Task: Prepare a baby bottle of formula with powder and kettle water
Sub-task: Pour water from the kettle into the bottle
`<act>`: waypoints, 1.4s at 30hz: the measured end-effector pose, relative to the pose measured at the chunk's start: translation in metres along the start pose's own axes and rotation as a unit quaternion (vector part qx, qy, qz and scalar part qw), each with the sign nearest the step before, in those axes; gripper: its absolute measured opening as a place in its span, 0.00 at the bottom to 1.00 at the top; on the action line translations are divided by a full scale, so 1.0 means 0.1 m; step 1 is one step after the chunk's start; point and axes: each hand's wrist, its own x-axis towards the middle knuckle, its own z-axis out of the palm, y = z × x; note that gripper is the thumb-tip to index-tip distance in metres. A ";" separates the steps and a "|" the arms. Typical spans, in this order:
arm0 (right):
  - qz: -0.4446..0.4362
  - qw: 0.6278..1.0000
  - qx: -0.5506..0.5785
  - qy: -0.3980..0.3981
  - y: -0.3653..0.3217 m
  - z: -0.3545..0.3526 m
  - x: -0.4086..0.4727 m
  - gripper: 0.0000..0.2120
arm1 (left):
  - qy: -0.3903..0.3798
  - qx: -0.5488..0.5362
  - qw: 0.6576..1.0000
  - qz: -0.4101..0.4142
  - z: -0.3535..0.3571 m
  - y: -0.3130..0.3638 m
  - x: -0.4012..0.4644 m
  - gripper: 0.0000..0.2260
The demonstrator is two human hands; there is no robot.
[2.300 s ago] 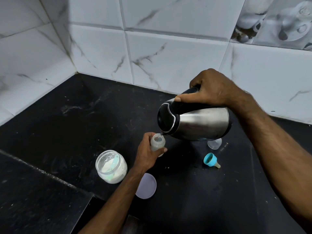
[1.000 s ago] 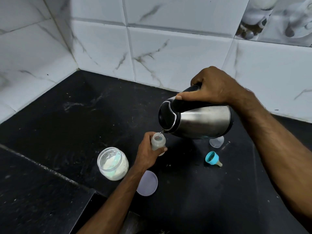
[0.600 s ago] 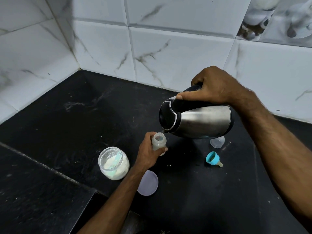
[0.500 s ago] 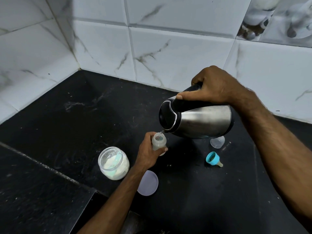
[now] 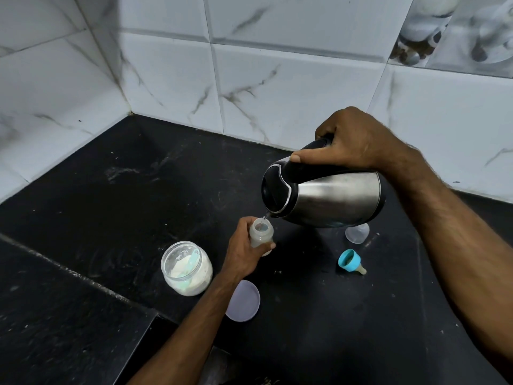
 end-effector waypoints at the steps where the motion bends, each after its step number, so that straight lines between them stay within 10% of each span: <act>1: 0.000 1.000 -0.001 -0.001 0.00 0.00 0.00 0.38 | 0.001 -0.001 1.000 0.000 0.00 0.00 0.00 0.27; 42: -0.004 1.000 -0.007 0.000 0.04 0.05 0.02 0.43 | -0.006 0.010 1.000 -0.006 0.00 0.00 0.02 0.28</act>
